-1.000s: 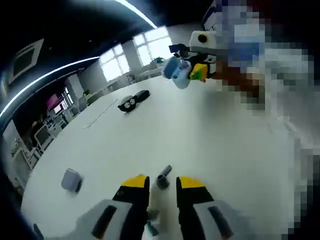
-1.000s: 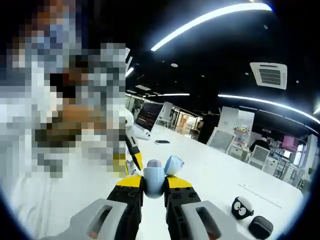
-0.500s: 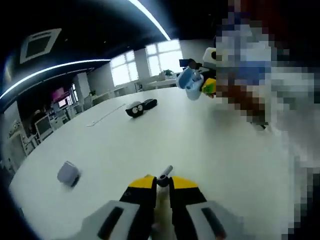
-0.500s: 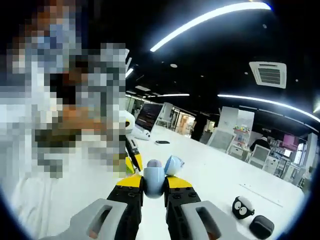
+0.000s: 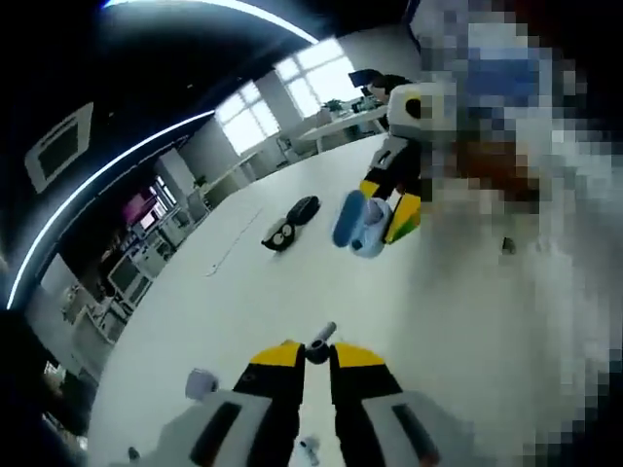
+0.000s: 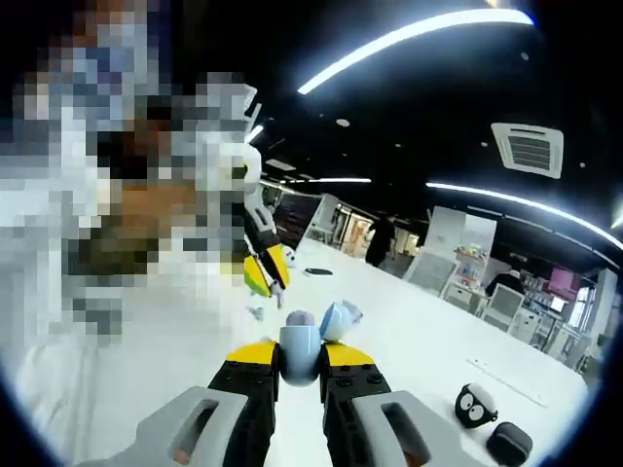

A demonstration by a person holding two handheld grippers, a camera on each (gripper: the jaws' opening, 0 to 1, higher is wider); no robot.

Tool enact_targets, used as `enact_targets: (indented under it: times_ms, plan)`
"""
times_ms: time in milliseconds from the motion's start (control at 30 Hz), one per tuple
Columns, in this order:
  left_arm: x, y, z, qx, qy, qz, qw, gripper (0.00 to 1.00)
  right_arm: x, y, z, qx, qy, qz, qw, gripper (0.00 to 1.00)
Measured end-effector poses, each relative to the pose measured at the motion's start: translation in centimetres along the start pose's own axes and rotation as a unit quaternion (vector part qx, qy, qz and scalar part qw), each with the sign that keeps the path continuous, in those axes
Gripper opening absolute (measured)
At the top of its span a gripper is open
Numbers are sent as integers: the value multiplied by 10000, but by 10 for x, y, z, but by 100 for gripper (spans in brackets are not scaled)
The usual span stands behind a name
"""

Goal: Pick up the earbuds from the table and place the earbuds into the earbud case

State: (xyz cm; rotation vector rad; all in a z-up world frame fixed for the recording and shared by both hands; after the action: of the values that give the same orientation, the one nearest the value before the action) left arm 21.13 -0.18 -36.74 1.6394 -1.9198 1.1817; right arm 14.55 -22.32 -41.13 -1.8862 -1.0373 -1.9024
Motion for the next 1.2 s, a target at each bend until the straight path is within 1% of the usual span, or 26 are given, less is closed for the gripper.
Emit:
enact_targets:
  times_ms: [67,167,200,233,300,400,633,700,767,833,867,967,1067,1133,1200]
  plan:
    - [10,5,-2,104,-11,183,9998,13,1,-1,0,-22,7,-31,10000,15]
    - [25,12,-3,200,98,237,9995,13,2,-3,0,-2,38,-54,10000,15]
    - [29,13,-3,267,106,322,9991,13,3,-3,-1,6,56,-42,10000,15]
    - [33,15,-2,362,51,488,9981,13,3,-3,-1,16,73,-17,10000,15]
    - [37,19,1,420,-34,678,9968,13,4,-3,-1,42,97,24,9999,15]
    - [43,21,5,393,-36,701,9968,13,4,-3,-1,42,105,27,9999,15]
    - [49,25,13,404,-114,958,9945,13,5,-6,1,90,91,25,9999,15]
    - [51,27,16,444,-213,1192,9916,13,6,-7,1,103,88,27,9999,15]
    - [53,28,19,510,-365,1523,9864,13,6,-7,0,99,94,25,9999,15]
    - [55,31,22,528,-467,1700,9829,13,7,-6,0,99,102,29,9999,15]
    - [55,31,22,525,-485,1737,9822,13,7,-6,0,93,103,26,9999,15]
    - [59,31,23,629,-645,2057,9745,13,7,-6,0,93,110,25,9999,15]
    - [59,36,24,671,-720,2208,9703,13,7,-6,0,105,111,17,9999,15]
    - [59,40,25,713,-799,2368,9656,13,8,-7,0,102,103,-18,9999,15]
    - [60,42,25,742,-864,2600,9589,13,8,-7,0,100,92,-61,9999,15]
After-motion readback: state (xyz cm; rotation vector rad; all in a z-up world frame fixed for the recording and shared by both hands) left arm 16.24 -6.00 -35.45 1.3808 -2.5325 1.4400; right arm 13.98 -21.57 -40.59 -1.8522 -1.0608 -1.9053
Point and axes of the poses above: the point that each gripper's makers call its tool centre point, and the gripper's own axes: z roughly forward along the fingers, y roughly to its right, x roughly out of its top, the point moved 10 cm from there along -z, roughly backward along the fingers, and after that the axes turned 8 degrees about -x, right-handed, at the moved point
